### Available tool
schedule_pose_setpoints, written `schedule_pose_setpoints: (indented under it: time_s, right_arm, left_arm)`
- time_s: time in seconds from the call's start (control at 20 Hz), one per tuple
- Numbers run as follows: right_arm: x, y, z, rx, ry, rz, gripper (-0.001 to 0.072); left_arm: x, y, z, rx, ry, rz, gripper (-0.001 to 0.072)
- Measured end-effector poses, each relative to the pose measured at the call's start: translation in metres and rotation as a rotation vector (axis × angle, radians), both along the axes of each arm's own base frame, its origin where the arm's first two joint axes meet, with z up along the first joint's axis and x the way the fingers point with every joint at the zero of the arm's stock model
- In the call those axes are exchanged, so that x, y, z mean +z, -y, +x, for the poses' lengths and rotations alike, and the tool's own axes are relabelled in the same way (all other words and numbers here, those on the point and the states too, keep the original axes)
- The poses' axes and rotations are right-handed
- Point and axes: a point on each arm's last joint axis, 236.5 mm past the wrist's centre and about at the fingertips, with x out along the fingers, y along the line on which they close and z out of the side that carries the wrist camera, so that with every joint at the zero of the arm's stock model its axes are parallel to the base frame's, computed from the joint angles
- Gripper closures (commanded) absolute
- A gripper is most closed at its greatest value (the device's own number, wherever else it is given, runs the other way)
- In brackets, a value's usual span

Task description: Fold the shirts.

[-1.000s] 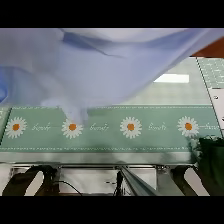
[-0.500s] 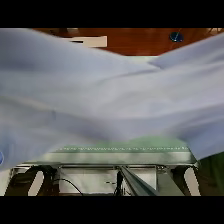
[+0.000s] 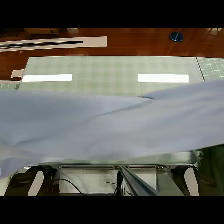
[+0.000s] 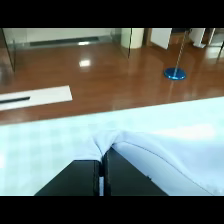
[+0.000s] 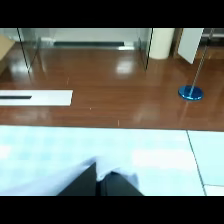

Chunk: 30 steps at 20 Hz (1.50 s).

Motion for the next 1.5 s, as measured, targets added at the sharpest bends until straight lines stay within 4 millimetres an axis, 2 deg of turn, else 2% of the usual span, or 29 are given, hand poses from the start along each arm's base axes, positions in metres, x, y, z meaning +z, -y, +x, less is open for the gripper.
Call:
schedule_pose_setpoints:
  time_s: [0.15,0.3,0.4,0.5,0.6,0.75,0.95,1.15,1.25,1.35,1.5]
  right_arm:
    - [-0.022,0.011,0.004,0.006,-0.110,0.002,0.0682]
    - [-0.043,0.038,0.027,-0.015,-0.235,0.007,0.0682]
    - [-0.063,0.059,0.061,-0.027,-0.338,0.010,0.0682]
    - [-0.089,0.071,0.106,-0.007,-0.452,0.024,0.0682]
    - [-0.130,0.080,0.159,0.018,-0.590,0.042,0.0682]
    - [-0.196,0.086,0.226,0.057,-0.762,0.065,0.0682]
    - [-0.272,0.094,0.289,0.081,-0.885,0.080,0.0682]
    - [-0.325,0.091,0.343,0.128,-0.878,0.115,0.0682]
    - [-0.346,0.085,0.365,0.155,-0.862,0.144,0.0682]
    - [-0.366,0.082,0.383,0.172,-0.846,0.165,0.0682]
    - [-0.388,0.082,0.408,0.178,-0.804,0.181,0.0682]
  left_arm:
    - [-0.020,-0.005,0.014,0.003,-0.118,0.003,0.0686]
    - [-0.049,-0.012,0.049,-0.004,-0.276,-0.001,0.0686]
    - [-0.074,-0.018,0.084,-0.012,-0.393,-0.010,0.0685]
    - [-0.097,-0.023,0.127,-0.024,-0.485,-0.036,0.0685]
    - [-0.120,-0.022,0.176,-0.062,-0.551,-0.067,0.0685]
    - [-0.162,-0.016,0.249,-0.121,-0.641,-0.102,0.0685]
    - [-0.246,-0.004,0.320,-0.188,-0.814,-0.119,0.0684]
    - [-0.330,0.003,0.368,-0.199,-0.950,-0.148,0.0684]
    - [-0.362,0.006,0.387,-0.203,-0.979,-0.153,0.0684]
    - [-0.386,0.011,0.402,-0.212,-0.980,-0.149,0.0684]
    - [-0.408,0.018,0.423,-0.231,-0.936,-0.115,0.0684]
